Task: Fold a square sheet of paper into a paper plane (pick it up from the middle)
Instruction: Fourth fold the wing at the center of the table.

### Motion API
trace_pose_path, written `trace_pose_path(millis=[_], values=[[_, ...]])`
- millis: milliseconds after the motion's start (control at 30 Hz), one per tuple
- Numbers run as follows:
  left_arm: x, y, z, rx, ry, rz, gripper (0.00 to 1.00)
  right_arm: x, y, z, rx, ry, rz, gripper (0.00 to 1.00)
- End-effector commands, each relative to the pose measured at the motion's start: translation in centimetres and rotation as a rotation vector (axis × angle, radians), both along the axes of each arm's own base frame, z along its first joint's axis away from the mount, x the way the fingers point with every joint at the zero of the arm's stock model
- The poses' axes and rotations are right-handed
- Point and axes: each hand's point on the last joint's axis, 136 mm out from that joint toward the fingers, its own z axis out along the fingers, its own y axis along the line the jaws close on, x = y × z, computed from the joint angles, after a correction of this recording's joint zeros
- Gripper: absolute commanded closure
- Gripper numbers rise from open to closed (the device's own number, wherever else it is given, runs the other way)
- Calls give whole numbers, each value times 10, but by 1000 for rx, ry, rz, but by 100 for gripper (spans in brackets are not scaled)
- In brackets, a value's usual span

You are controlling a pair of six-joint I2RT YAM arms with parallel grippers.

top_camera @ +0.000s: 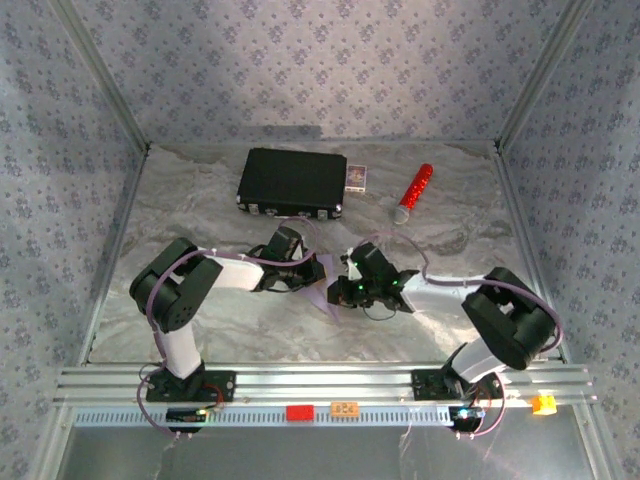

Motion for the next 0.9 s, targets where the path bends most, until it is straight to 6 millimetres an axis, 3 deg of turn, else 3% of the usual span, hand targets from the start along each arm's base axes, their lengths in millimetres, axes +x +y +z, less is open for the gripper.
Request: trace_pose_path(millis=[0, 233, 500, 633, 867], values=[[-14, 20, -30, 109, 63, 18, 98, 13, 12, 8, 26, -12, -5, 92], [-15, 20, -30, 110, 64, 15, 98, 22, 20, -4, 10, 21, -5, 92], [-14, 20, -31, 114, 63, 18, 98, -4, -8, -57, -66, 135, -37, 93], [-14, 23, -31, 120, 63, 23, 98, -10, -13, -59, -56, 138, -44, 93], [-13, 24, -31, 121, 66, 26, 98, -11, -9, -44, -24, 113, -18, 92]])
